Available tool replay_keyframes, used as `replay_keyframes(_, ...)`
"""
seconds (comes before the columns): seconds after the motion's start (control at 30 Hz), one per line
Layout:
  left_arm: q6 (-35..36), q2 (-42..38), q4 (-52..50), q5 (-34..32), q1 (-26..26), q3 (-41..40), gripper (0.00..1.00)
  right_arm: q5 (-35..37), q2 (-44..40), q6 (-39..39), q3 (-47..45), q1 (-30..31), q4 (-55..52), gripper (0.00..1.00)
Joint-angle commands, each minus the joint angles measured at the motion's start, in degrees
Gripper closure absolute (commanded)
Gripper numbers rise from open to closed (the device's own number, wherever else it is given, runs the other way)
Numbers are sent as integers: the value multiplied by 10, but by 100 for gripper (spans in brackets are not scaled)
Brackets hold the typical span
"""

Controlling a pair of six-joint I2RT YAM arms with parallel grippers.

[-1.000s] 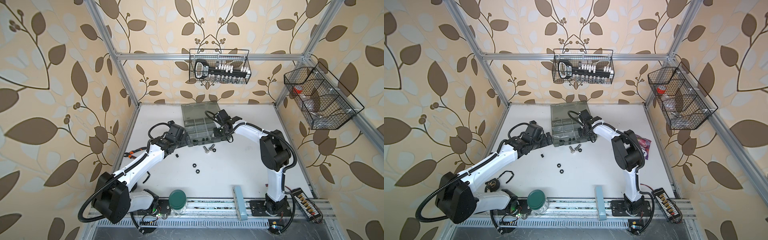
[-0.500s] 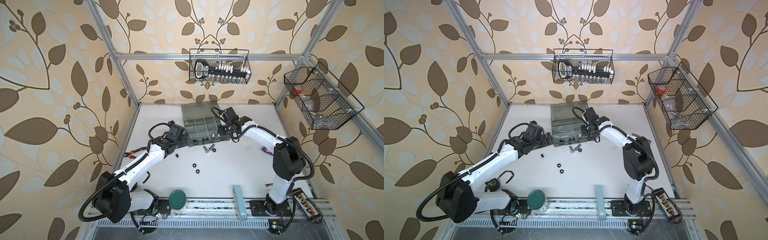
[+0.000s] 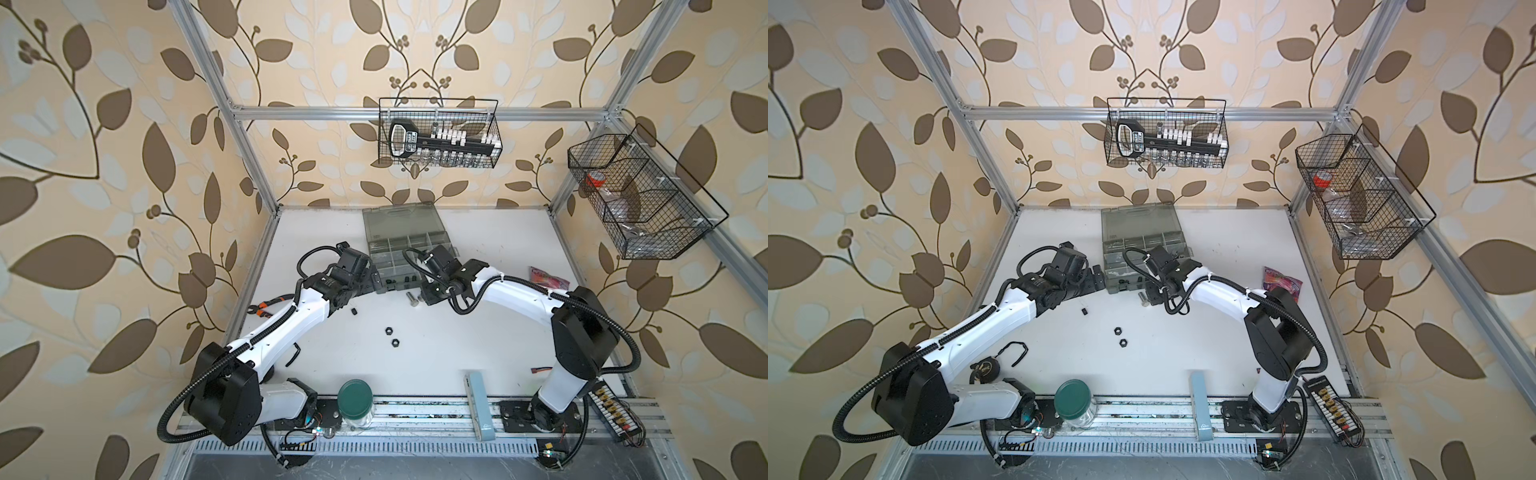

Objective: Sort the screws and nuts into containers
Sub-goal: Pick up the screw from the center of the table.

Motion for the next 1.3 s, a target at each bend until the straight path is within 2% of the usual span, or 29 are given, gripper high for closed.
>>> replay_keyframes(0.0, -12, -5, 3, -5, 7, 7, 1, 12, 31, 12, 21, 28, 10, 62)
replay_keyframes(0.3, -23, -37, -5, -36, 9, -10, 1, 61, 88, -18, 52, 50, 25, 63)
replay_keyframes(0.73, -40, -56, -13, -63, 13, -29, 1, 89, 153, -43, 99, 51, 29, 62)
replay_keyframes(1.27, -36, -52, -9, -59, 18, -33, 1, 87, 186, -44, 91, 52, 30, 64)
